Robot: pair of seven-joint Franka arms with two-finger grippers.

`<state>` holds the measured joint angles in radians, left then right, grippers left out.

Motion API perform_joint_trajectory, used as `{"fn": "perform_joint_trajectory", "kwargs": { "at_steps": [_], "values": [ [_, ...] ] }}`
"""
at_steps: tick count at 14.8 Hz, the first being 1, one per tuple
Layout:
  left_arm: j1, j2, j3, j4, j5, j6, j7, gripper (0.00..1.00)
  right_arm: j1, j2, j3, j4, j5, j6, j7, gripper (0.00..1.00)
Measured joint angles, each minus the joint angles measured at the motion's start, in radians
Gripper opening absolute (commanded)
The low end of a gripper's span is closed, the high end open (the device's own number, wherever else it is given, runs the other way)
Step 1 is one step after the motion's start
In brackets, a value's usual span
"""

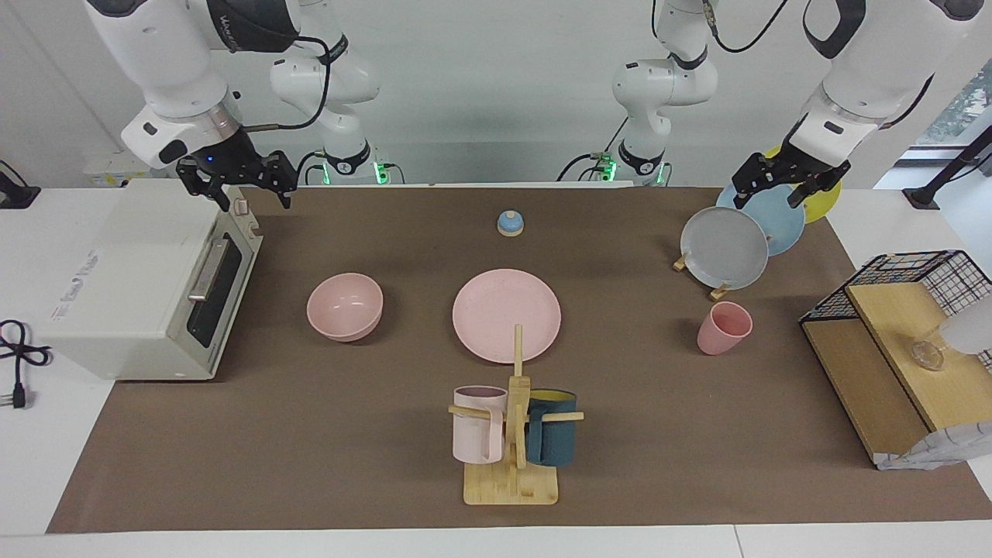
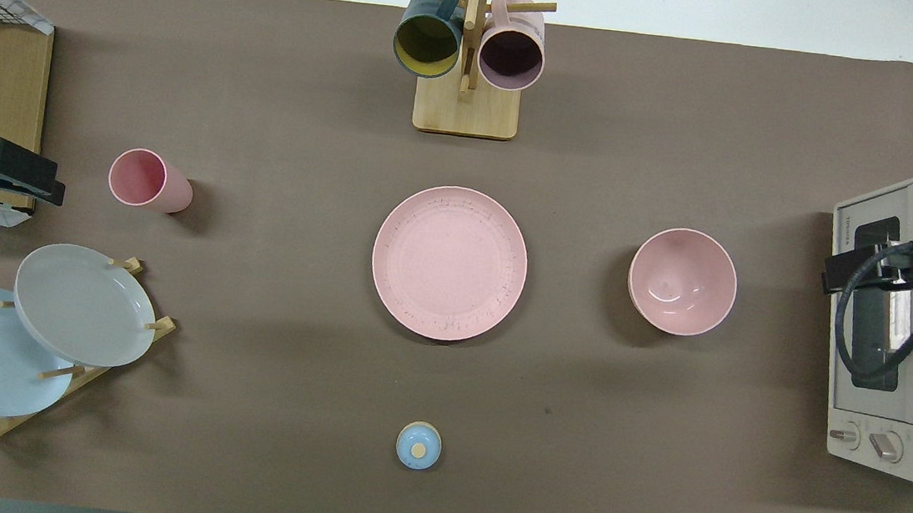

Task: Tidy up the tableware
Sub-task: 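Reach the right gripper down to the rim of the pink bowl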

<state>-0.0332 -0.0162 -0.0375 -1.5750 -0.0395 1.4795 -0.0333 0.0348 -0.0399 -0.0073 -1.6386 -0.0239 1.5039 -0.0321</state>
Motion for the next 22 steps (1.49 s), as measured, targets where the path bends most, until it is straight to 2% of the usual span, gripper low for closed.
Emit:
{"fn": "perform_joint_trajectory", "kwargs": {
  "at_steps": [6, 9, 12, 15, 19, 22],
  "values": [
    [0.0, 0.0, 0.0, 0.0, 0.0, 0.0, 0.0, 1.0, 0.0, 0.0, 0.0, -0.001, 0.003, 0.0, 0.0, 1.0],
    [0.0, 0.0, 0.0, 0.0, 0.0, 0.0, 0.0, 1.0, 0.028, -0.001, 0.003, -0.019, 0.058, 0.036, 0.0, 1.0],
    [0.0, 0.0, 0.0, 0.0, 0.0, 0.0, 0.0, 1.0, 0.16, 0.002, 0.008, -0.118, 0.071, 0.223, 0.116, 1.0],
    [0.0, 0.0, 0.0, 0.0, 0.0, 0.0, 0.0, 1.0, 0.263, 0.06, 0.012, -0.221, 0.071, 0.399, 0.24, 1.0],
    [0.0, 0.0, -0.002, 0.0, 0.0, 0.0, 0.0, 1.0, 0.271, 0.133, 0.005, -0.404, 0.071, 0.656, 0.265, 1.0],
    [0.0, 0.0, -0.006, 0.0, 0.0, 0.0, 0.0, 1.0, 0.264, 0.137, -0.003, -0.504, 0.071, 0.742, 0.265, 1.0]
  ]
}}
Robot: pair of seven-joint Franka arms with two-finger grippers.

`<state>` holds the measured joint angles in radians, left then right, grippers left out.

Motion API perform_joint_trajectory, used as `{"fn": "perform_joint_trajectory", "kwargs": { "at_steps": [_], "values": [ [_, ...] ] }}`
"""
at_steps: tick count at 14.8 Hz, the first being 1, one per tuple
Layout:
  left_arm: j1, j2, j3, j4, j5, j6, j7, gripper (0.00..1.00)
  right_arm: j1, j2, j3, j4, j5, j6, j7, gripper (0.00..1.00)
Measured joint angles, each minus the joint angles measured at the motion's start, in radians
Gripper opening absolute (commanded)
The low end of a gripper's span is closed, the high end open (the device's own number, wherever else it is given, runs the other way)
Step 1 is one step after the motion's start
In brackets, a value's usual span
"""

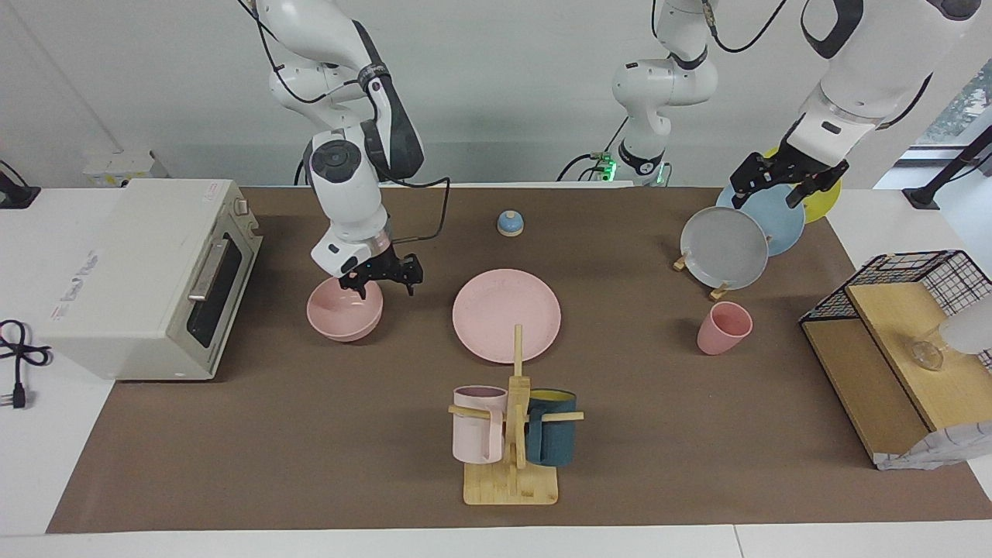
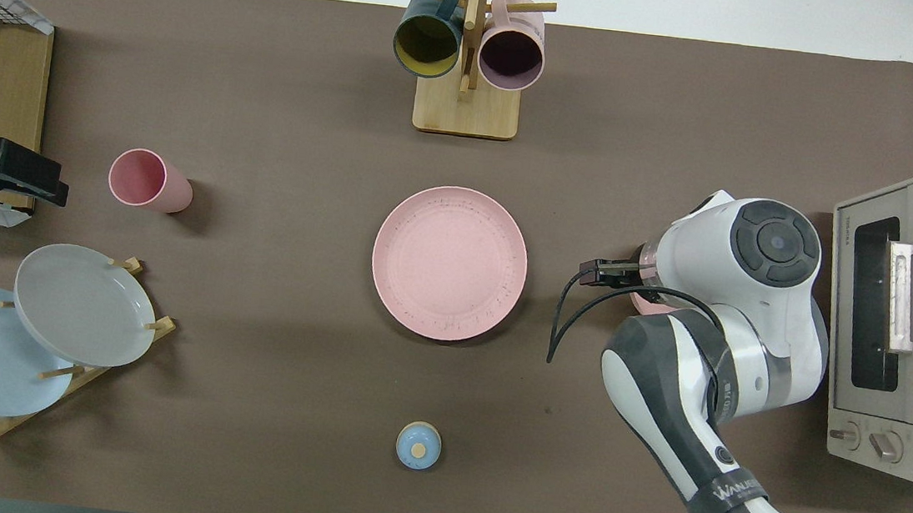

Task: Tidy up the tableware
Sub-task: 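Reach the right gripper down to the rim of the pink bowl, then carry the pink bowl with the right gripper while the left gripper grasps the cup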

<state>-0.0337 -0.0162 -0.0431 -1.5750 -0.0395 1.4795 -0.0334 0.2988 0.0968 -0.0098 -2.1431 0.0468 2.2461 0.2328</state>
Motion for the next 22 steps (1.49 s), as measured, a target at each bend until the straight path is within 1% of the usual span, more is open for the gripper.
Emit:
{"fn": "perform_joint_trajectory", "kwargs": {
  "at_steps": [1, 2, 3, 5, 6, 7, 8, 11, 12, 13, 15, 17, 18, 20, 21, 22],
  "values": [
    [0.0, 0.0, 0.001, 0.0, 0.0, -0.001, 0.0, 1.0, -0.004, 0.0, 0.0, -0.011, 0.0, 0.008, 0.0, 0.98],
    [0.001, 0.0, 0.002, 0.0, 0.0, -0.001, 0.0, 1.0, -0.006, 0.001, 0.0, -0.017, 0.0, 0.01, 0.0, 0.86],
    [0.001, 0.0, 0.004, 0.0, 0.0, -0.002, 0.0, 1.0, -0.006, 0.004, 0.0, -0.019, 0.0, 0.01, 0.0, 0.72],
    [0.001, 0.0, 0.007, 0.0, 0.0, -0.002, 0.0, 1.0, -0.005, 0.016, 0.0, -0.021, 0.0, 0.011, 0.0, 0.41],
    [0.001, 0.0, 0.008, 0.0, 0.0, -0.002, 0.0, 1.0, -0.004, 0.023, 0.001, -0.022, -0.002, 0.011, 0.0, 0.31],
    [0.001, -0.001, 0.008, 0.0, 0.0, -0.002, 0.0, 1.0, -0.004, 0.032, 0.001, -0.022, -0.007, 0.011, 0.0, 0.06],
    [0.001, -0.002, 0.008, 0.0, 0.0, -0.002, 0.0, 1.0, -0.005, 0.04, 0.001, -0.022, -0.017, 0.012, -0.002, 0.0],
    [0.001, -0.004, 0.007, 0.0, 0.0, -0.002, 0.0, 1.0, -0.001, 0.048, 0.003, -0.015, -0.08, 0.007, -0.003, 0.0],
    [0.001, -0.004, 0.007, 0.0, 0.0, -0.002, 0.0, 1.0, 0.001, 0.049, 0.005, 0.006, -0.094, -0.021, -0.003, 0.0],
    [0.001, -0.004, 0.007, 0.0, 0.0, -0.002, 0.0, 1.0, 0.008, 0.051, 0.006, 0.053, -0.099, -0.081, -0.003, 0.0],
    [0.001, -0.005, 0.008, 0.0, 0.0, -0.002, 0.0, 1.0, 0.056, 0.069, 0.01, 0.177, -0.099, -0.197, 0.01, 0.0],
    [0.001, -0.005, 0.008, -0.001, 0.0, 0.014, 0.0, 1.0, 0.14, 0.106, 0.013, 0.314, -0.099, -0.303, 0.106, 0.0],
    [0.001, -0.005, 0.008, -0.008, 0.0, 0.037, -0.002, 1.0, 0.191, 0.14, 0.015, 0.394, -0.099, -0.358, 0.175, 0.0],
    [0.001, -0.002, 0.007, -0.051, 0.0, 0.113, -0.015, 1.0, 0.302, 0.247, 0.017, 0.577, -0.099, -0.467, 0.323, 0.0],
    [0.001, 0.008, 0.005, -0.075, 0.0, 0.156, -0.023, 1.0, 0.351, 0.31, 0.017, 0.664, -0.099, -0.491, 0.388, 0.0],
    [0.0, 0.029, 0.002, -0.096, 0.0, 0.201, -0.031, 1.0, 0.391, 0.372, 0.018, 0.736, -0.099, -0.486, 0.446, 0.0]
  ]
}}
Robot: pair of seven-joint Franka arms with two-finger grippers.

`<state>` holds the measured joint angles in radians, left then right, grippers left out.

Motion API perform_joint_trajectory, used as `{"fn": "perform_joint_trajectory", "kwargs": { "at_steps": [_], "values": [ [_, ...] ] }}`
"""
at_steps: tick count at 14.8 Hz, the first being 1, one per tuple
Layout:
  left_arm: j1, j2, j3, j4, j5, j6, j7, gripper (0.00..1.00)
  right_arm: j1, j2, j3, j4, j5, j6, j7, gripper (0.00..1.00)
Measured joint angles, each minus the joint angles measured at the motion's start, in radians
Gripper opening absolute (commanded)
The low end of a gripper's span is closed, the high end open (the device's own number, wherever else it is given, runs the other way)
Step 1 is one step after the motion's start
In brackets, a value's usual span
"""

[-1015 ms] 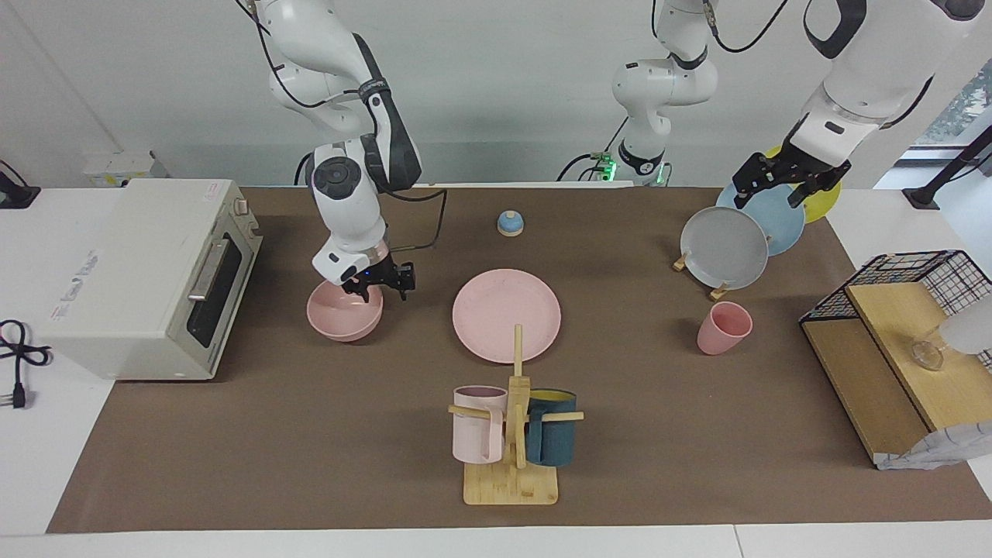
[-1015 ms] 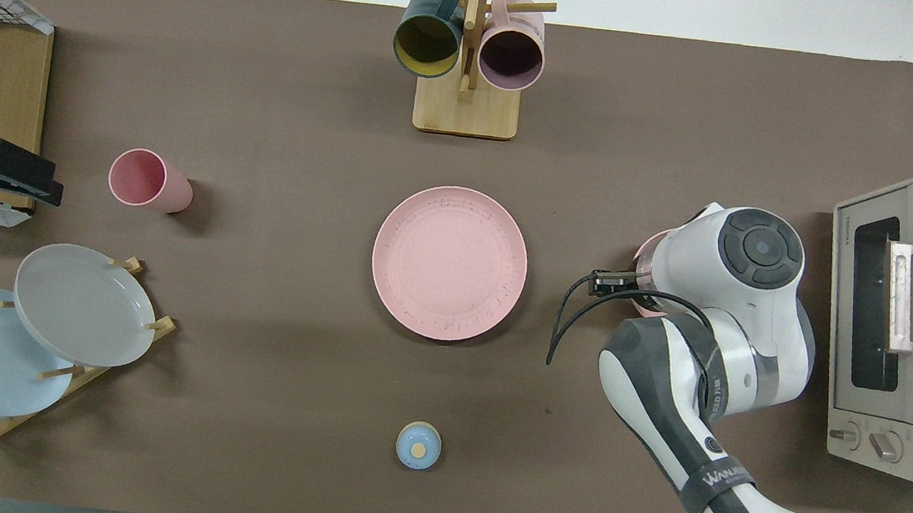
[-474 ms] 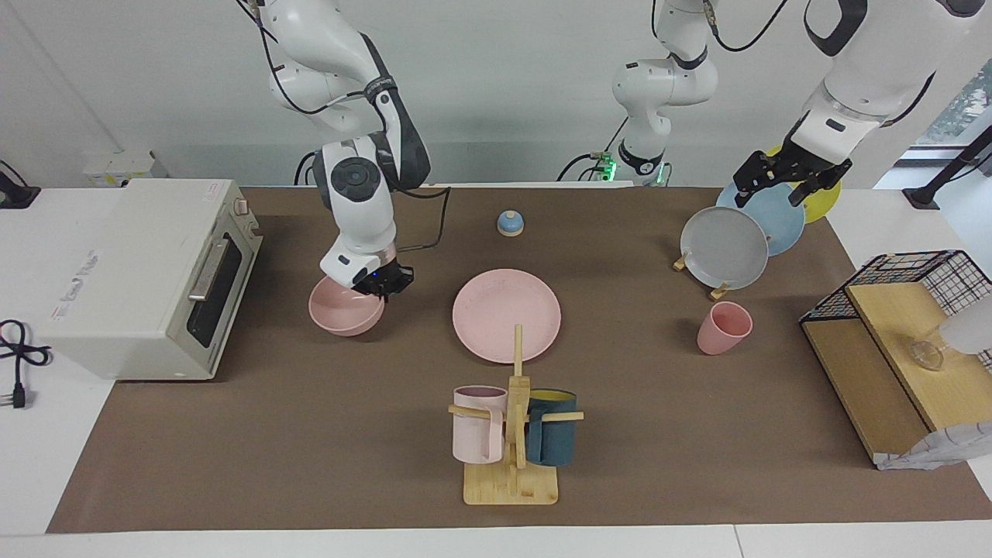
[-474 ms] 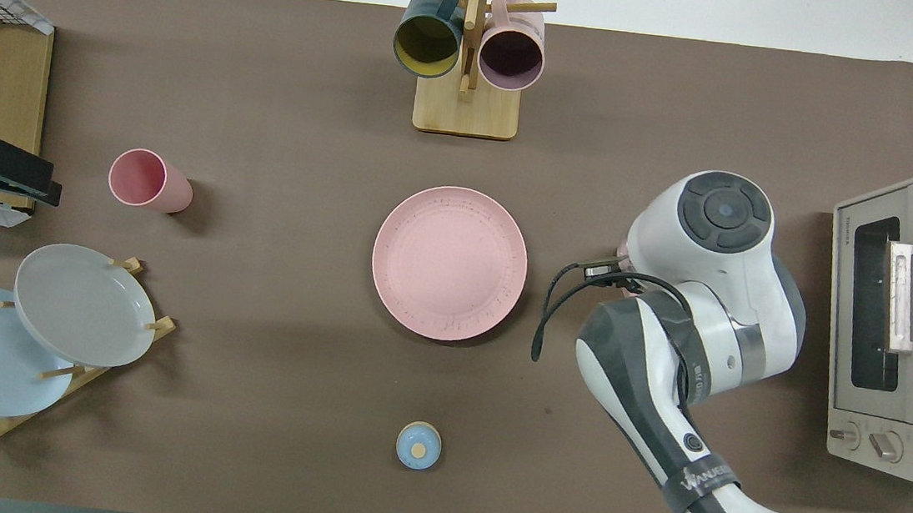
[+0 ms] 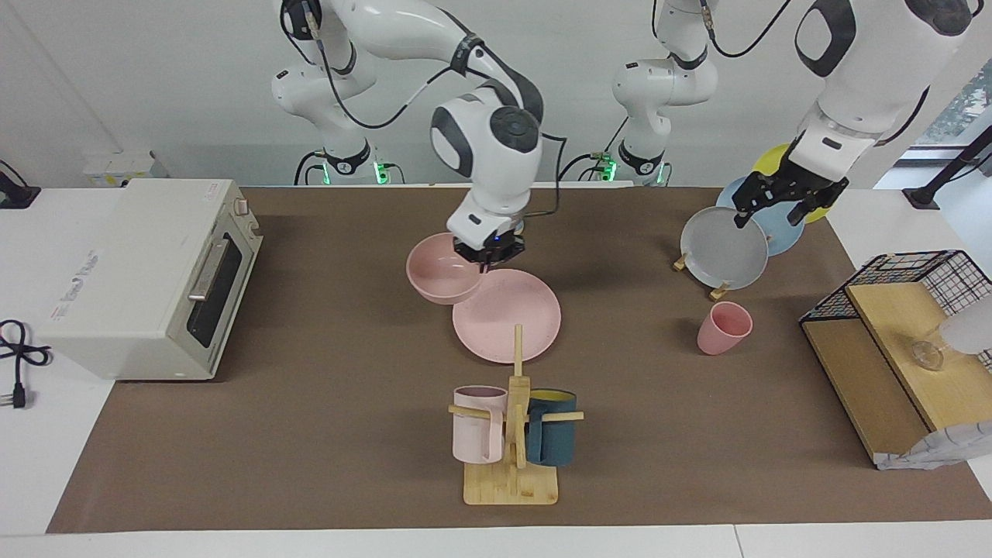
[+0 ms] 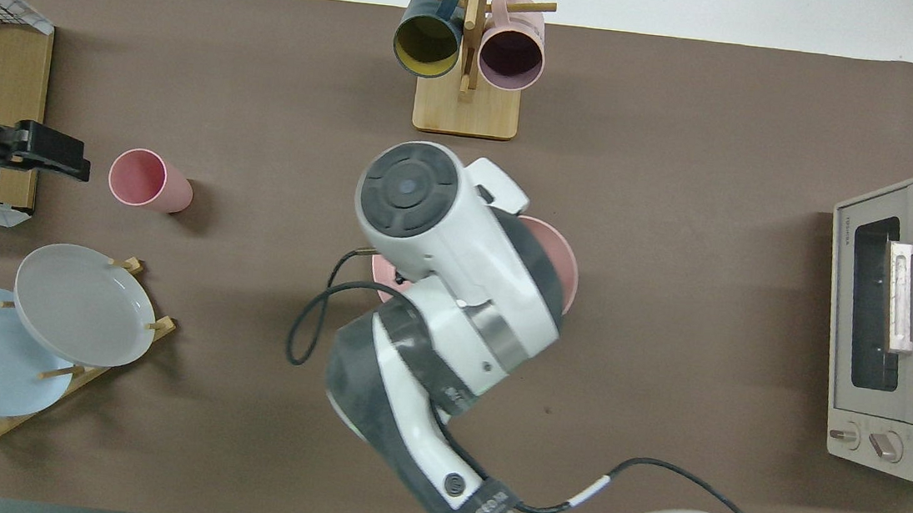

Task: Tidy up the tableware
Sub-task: 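Carry the pink bowl with the right gripper while the left gripper grasps the cup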

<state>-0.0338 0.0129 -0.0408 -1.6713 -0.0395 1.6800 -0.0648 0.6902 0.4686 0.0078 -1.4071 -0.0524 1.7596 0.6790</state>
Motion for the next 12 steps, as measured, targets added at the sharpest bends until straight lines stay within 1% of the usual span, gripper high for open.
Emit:
{"fn": "perform_joint_trajectory", "kwargs": {
  "at_steps": [1, 3, 5, 6, 8, 11, 12],
  "values": [
    [-0.001, 0.033, -0.003, -0.013, 0.0, 0.044, -0.007, 1.0, 0.028, 0.052, 0.0, 0.048, 0.0, 0.035, 0.049, 0.0],
    [-0.005, 0.127, -0.007, -0.018, 0.0, 0.134, -0.019, 1.0, 0.055, 0.112, 0.0, 0.078, 0.0, 0.112, 0.093, 0.0],
    [-0.017, 0.217, -0.01, -0.015, 0.0, 0.202, -0.048, 1.0, 0.061, 0.133, 0.0, 0.075, 0.0, 0.135, 0.098, 0.0],
    [-0.021, 0.25, -0.012, -0.014, 0.0, 0.228, -0.07, 1.0, 0.061, 0.136, -0.001, 0.072, 0.0, 0.143, 0.098, 0.0],
    [-0.03, 0.281, -0.012, -0.013, 0.0, 0.245, -0.115, 1.0, 0.056, 0.137, -0.004, 0.052, 0.0, 0.172, 0.098, 0.0],
    [-0.039, 0.287, -0.012, -0.031, 0.0, 0.25, -0.149, 1.0, 0.049, 0.137, -0.005, 0.015, 0.0, 0.203, 0.098, 0.0],
    [-0.039, 0.286, -0.012, -0.047, 0.0, 0.256, -0.16, 1.0, 0.048, 0.137, -0.005, 0.008, 0.0, 0.206, 0.098, 0.07]
  ]
}}
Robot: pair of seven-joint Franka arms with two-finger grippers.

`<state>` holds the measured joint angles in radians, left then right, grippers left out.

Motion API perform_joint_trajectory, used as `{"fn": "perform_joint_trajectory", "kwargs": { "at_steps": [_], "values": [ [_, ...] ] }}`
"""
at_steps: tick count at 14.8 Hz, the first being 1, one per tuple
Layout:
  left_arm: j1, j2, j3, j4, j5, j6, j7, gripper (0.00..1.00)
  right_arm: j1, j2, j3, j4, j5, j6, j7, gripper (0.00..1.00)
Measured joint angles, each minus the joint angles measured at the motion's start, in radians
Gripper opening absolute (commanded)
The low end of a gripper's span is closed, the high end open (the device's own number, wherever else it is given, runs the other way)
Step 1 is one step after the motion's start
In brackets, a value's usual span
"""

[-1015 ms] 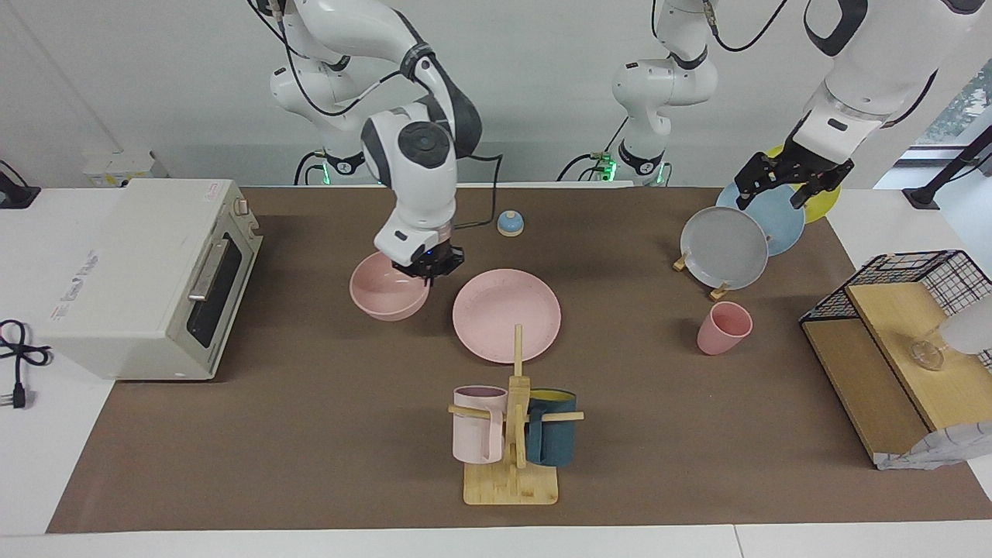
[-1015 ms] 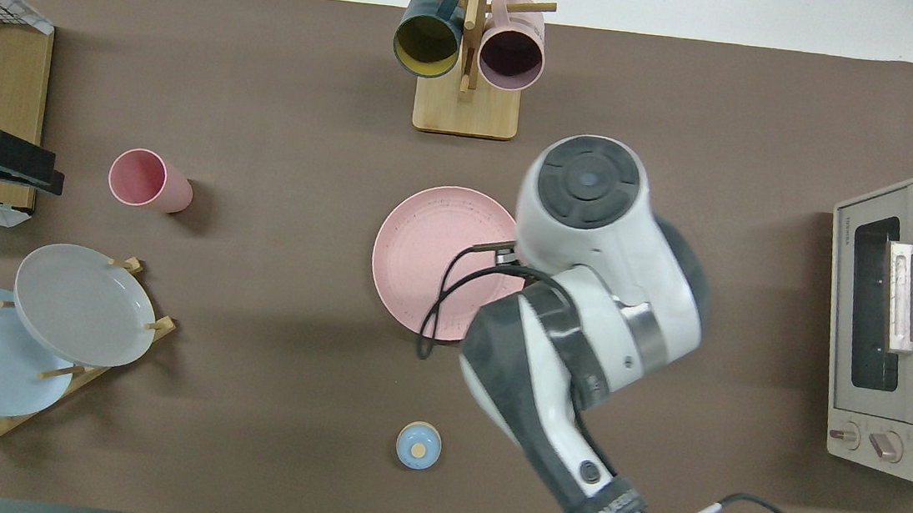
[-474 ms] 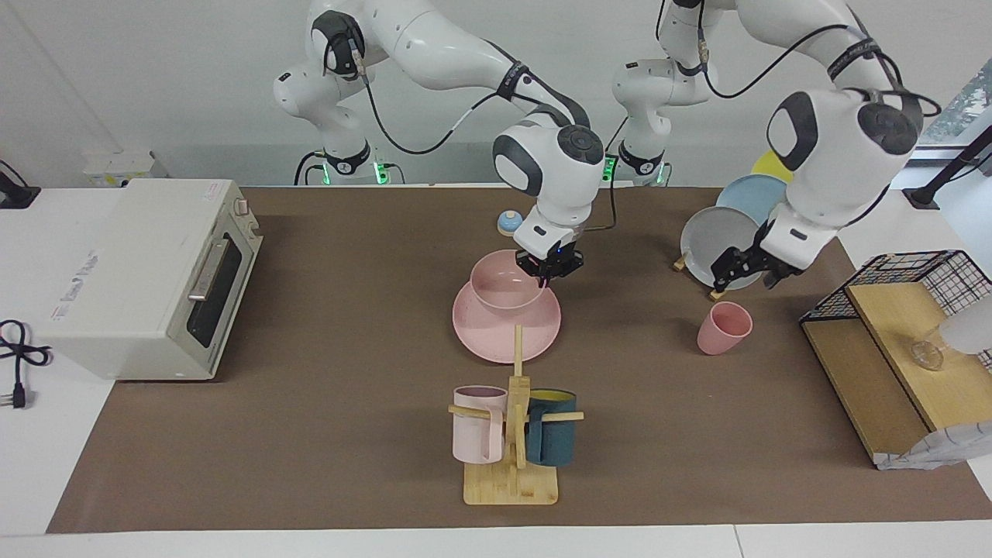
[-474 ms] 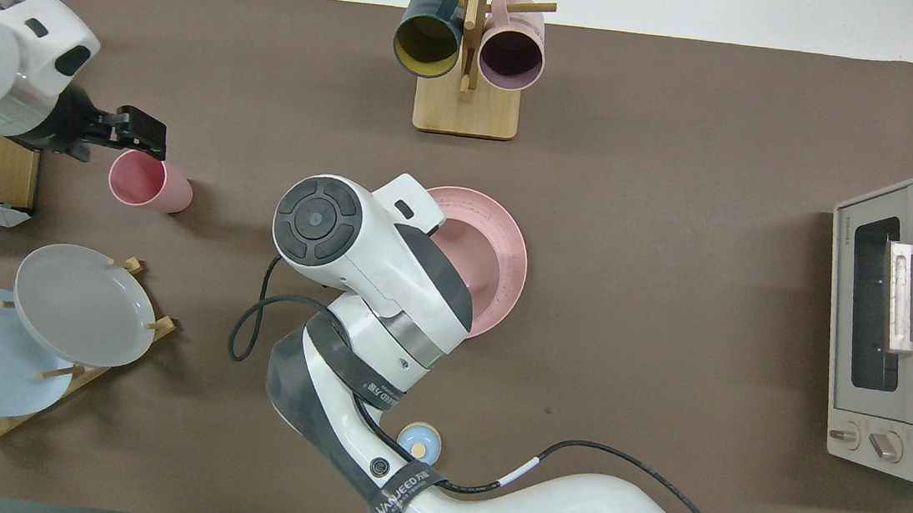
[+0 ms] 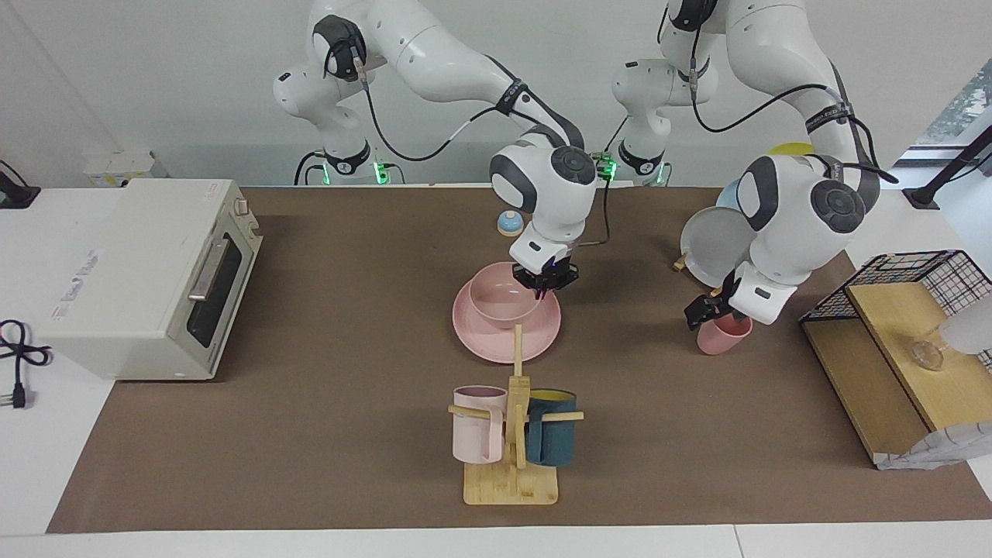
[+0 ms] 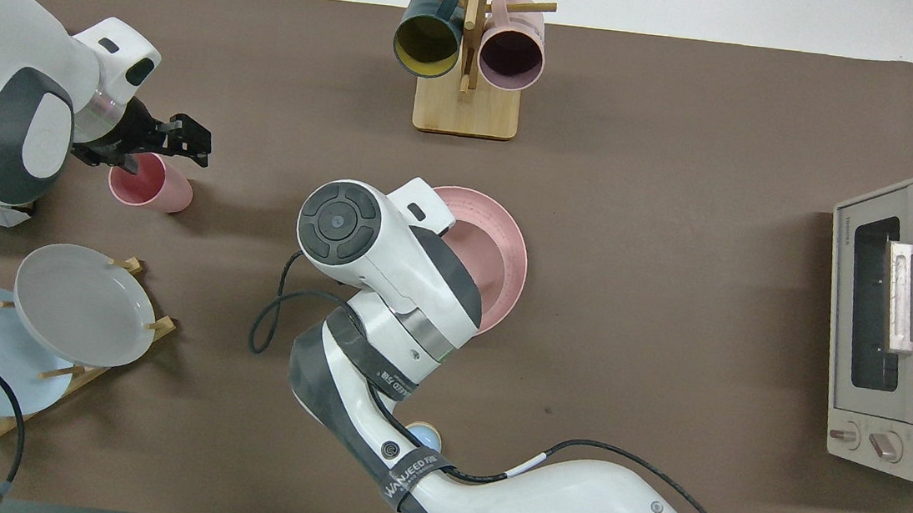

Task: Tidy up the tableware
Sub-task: 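Carry the pink bowl with the right gripper while the left gripper grasps the cup, then set the pink bowl onto the pink plate and withdraw the right gripper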

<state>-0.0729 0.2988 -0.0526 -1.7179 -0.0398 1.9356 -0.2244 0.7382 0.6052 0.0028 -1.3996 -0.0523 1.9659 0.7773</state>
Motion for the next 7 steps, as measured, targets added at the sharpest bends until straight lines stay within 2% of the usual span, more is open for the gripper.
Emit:
{"fn": "perform_joint_trajectory", "kwargs": {
  "at_steps": [1, 3, 4, 5, 6, 7],
  "values": [
    [0.0, -0.001, 0.0, -0.021, 0.0, 0.018, -0.015, 1.0, -0.001, 0.0, 0.0, -0.007, 0.0, 0.004, 0.0, 0.31],
    [0.001, -0.008, 0.002, -0.073, 0.0, 0.079, -0.032, 1.0, -0.007, -0.003, -0.001, -0.016, 0.0, 0.005, 0.0, 0.49],
    [0.002, -0.012, 0.003, -0.095, 0.0, 0.101, -0.033, 0.9, -0.01, -0.005, -0.001, -0.015, 0.0, 0.0, 0.0, 0.64],
    [0.002, -0.015, 0.005, -0.112, 0.0, 0.115, -0.033, 0.39, -0.014, -0.009, -0.002, -0.01, 0.0, -0.023, 0.0, 0.79],
    [0.002, -0.017, 0.005, -0.121, 0.0, 0.12, -0.033, 0.0, -0.02, -0.016, -0.004, 0.007, 0.0, -0.061, 0.0, 1.0],
    [0.002, -0.021, 0.005, -0.126, 0.0, 0.12, -0.031, 0.0, -0.035, -0.027, -0.005, 0.033, 0.0, -0.097, 0.0, 1.0]
  ]
}}
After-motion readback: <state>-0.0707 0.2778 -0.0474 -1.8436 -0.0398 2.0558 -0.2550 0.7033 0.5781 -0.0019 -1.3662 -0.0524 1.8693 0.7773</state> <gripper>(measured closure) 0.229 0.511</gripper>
